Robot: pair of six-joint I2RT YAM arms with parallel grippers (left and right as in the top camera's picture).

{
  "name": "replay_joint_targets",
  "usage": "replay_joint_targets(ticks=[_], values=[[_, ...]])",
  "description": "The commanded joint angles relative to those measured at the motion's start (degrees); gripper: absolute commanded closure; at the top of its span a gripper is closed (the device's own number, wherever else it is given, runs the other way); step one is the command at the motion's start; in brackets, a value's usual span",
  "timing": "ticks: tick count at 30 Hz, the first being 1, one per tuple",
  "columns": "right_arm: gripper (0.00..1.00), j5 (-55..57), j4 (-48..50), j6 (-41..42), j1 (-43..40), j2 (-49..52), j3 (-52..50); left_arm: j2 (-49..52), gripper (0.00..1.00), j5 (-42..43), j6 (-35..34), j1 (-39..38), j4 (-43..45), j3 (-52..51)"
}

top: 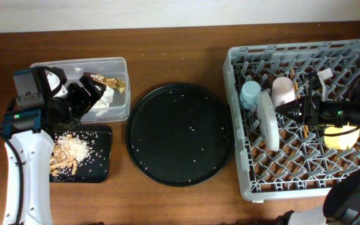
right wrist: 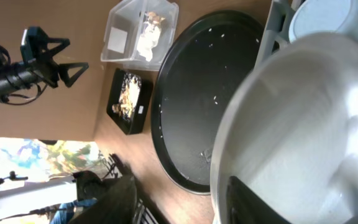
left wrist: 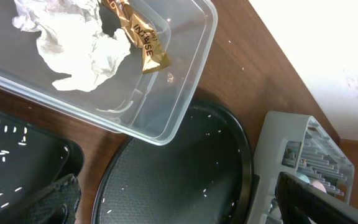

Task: Sort waste into correct bins and load items into the dishwasher rack
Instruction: 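Lift the white plate and stand it upright in the rack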

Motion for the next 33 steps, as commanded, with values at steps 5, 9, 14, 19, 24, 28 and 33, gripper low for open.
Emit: replay_joint_targets(ticks=[5,9,14,19,24,28,33], values=[[0.1,0.2,0.35,7.32,-0.04,0.02,8.09,-0.55,0.01,0.0,0.13,0.13,0.09,0.04],[0.02,10.71,2.49,20.02,-0.04,0.02,16.13,-0.55,0.01,0.0,0.13,0.13,0.09,0.04],[0.01,40.17,9.55,53.53,-0.04,0.09,17.4,-0.55,0.01,0.0,0.13,0.13,0.07,0.04],[0.02,40.26,9.51,56.96,-0.04,0.09,17.4,-0.55,0.01,0.0,0.13,0.13,0.09,0.04],[0.02,40.24,9.51,56.96,-0.04,0.09,17.4,-0.55,0.0,0.0,0.13,0.13,0.07,0.04],[0.02,40.26,9.51,56.96,-0.04,0.09,17.4,-0.55,0.01,0.0,0.13,0.13,0.09,0.04],[0.02,40.26,9.51,56.96,-0.04,0.44,17.4,-0.55,0.01,0.0,0.13,0.13,0.09,0.04]])
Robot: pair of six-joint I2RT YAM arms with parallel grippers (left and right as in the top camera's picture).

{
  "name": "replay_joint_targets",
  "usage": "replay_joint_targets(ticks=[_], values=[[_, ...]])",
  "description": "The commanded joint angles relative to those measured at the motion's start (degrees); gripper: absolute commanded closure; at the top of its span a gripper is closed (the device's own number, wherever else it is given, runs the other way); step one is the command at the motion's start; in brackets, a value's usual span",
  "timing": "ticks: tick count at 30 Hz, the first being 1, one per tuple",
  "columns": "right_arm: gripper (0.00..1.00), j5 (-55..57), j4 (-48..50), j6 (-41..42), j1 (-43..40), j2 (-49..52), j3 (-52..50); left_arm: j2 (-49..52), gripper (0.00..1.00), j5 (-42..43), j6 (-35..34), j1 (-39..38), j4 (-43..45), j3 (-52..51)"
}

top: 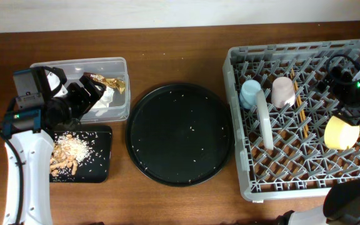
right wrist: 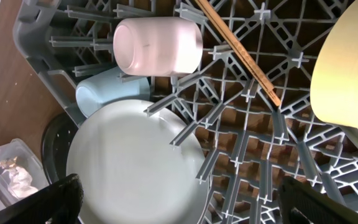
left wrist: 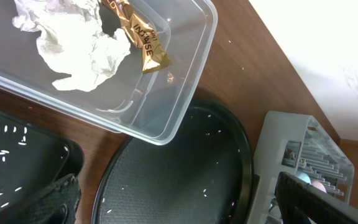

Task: Sort waste into correct bins and load items into the dishwasher rack
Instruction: 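Lift the white plate and stand it upright in the rack, then release the plate and withdraw the right gripper toward the front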

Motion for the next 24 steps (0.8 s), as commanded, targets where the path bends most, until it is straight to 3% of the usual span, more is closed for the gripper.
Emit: replay_joint_targets(ticks=[1,5,11,15,20,24], values=[[0.02,0.7,0.22,0.26,-0.04,0.33,0.63,-0.55,0.01,0.0,0.13,0.13,0.09,0.02],[0.02,0.7,0.22,0.26,-0.04,-1.03,0.63,-0.55,0.01,0.0,0.13,0.13,0.09,0.02],[0.02,0.7,0.2,0.26,1.97,-13.2,0.63,-0.55,0.01,0.0,0.13,0.13,0.09,0.02],[0.02,0.7,0.2,0.26,10.21,-22.51,0.63,-0.55,0.01,0.0,0.13,0.15,0.11,0.02],[0.02,0.7,0.15,0.26,29.55,-32.28,0.63,-0.55,0.01,0.0,0.13,0.13,0.09,0.02],[0.02,0.7,0.15,0.26,36.74,-38.32,0.63,-0.55,0.01,0.0,0.13,0.13,0.09,0.02]])
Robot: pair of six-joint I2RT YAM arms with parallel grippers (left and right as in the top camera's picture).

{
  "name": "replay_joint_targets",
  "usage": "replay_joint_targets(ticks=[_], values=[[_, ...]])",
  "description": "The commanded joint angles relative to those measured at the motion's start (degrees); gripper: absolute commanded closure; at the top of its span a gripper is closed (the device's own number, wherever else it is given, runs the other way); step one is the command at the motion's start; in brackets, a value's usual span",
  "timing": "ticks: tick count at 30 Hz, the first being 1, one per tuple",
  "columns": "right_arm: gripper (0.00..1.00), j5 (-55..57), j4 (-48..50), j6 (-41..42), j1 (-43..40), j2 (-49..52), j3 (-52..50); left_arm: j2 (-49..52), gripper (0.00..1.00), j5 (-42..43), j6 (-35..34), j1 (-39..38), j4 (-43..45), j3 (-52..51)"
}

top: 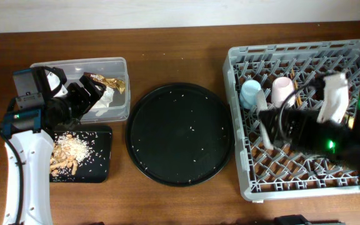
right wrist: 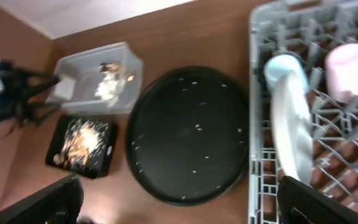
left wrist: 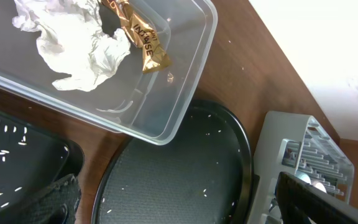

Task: Sort waste into correct bins and load items into the dishwasher rack
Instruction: 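Release the plate and withdraw the right gripper toward the front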

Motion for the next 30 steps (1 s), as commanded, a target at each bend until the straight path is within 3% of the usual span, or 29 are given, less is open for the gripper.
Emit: replay_joint_targets(ticks=[1,6,10,16,20,24,30], values=[[0.02,0.35,0.04,-0.07,2.75,-4.79,0.44,-0.55,0.01,0.0,0.13,0.13,0.11,0.04],[0.02,7.26,1.03,-1.38,2.73,-13.88,-0.9,-0.55,0.01,0.0,0.13,0.13,0.09,0.04],[0.02,13.03,8.07,-1.4,2.73,-23.02,-10.29,-0.55,0.01,0.0,0.13,0.15,0.11,0.04],[0.02,13.81,36.26,-4.83,2.62,-44.7,-42.51,-0.55,0.01,0.0,0.13,0.13,0.09,0.04],[0.02,13.79,59.74,-5.09,2.51,-53.94,-63.91,-0.55,0.01,0.0,0.13,0.13,0.11,0.04],[0.02,13.84,79.08,-5.53,2.51,-57.96,-78.84,-0.55,0.01,0.0,0.13,0.13,0.09,0.04],[0.02,13.77,88.59,-13.16,2.51,-60.81,-91.62,-0.55,0.01,0.0,0.13,0.13,0.09,0.04]])
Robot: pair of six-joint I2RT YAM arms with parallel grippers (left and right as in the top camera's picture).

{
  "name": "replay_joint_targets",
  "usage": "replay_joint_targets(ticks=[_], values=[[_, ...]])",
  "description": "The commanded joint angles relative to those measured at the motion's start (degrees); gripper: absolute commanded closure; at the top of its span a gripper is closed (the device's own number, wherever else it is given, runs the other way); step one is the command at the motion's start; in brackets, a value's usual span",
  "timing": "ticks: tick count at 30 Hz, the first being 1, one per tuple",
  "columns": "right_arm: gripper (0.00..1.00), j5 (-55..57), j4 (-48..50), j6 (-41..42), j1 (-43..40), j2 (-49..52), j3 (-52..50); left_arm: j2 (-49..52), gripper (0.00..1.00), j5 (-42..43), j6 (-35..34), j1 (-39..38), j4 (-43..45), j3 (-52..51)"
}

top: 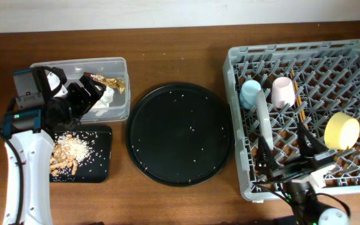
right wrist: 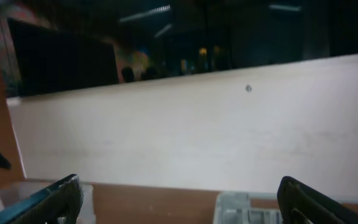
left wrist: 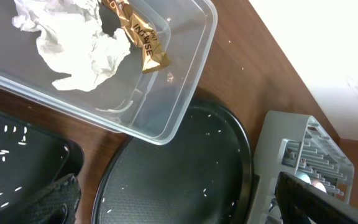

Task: Sort waste into correct bins and load items into the dishwasher rack
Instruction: 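Release the plate and withdraw the right gripper toward the front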

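The grey dishwasher rack [top: 242, 59] holds an upright white plate [top: 262, 122], a blue cup [top: 250, 92], a pink cup [top: 282, 90], a yellow cup [top: 341, 130] and chopsticks [top: 301, 112]. My right gripper [top: 286, 151] is open and empty at the rack's front edge; its wrist view faces the wall [right wrist: 179, 137]. Over the clear bin [top: 119, 67] my left gripper [top: 85, 95] hangs open and empty. White tissue [left wrist: 73, 50] and a gold wrapper [left wrist: 138, 37] lie in that bin.
A round black tray [top: 179, 133] flecked with rice grains lies mid-table between bin and rack. A small black tray [top: 99, 164] of rice and food scraps sits in front of the clear bin, under the left arm.
My right arm was over the left part of the rack, its camera looking down on the table. Now it is at the rack's front edge, facing the wall. The left arm has not moved.
My right gripper was at the white plate in the rack, fingers close about its rim. Then it was open at the rack's far right, the plate standing alone. Then it hung over the rack, and now sits at the front edge. The left arm stayed over the bin.
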Motion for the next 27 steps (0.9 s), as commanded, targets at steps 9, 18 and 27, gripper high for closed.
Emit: replay_joint_targets(ticks=[9,18,27], values=[[0.02,0.52,-7.72,-18.43,-0.98,-0.74,-10.8,-0.55,0.01,0.0,0.13,0.13,0.09,0.02],[0.02,0.52,-11.28,-20.09,-7.34,-0.74,-10.8,-0.55,0.01,0.0,0.13,0.13,0.07,0.02],[0.02,0.52,-11.26,-20.09,-7.34,-0.74,-10.8,-0.55,0.01,0.0,0.13,0.13,0.07,0.02]])
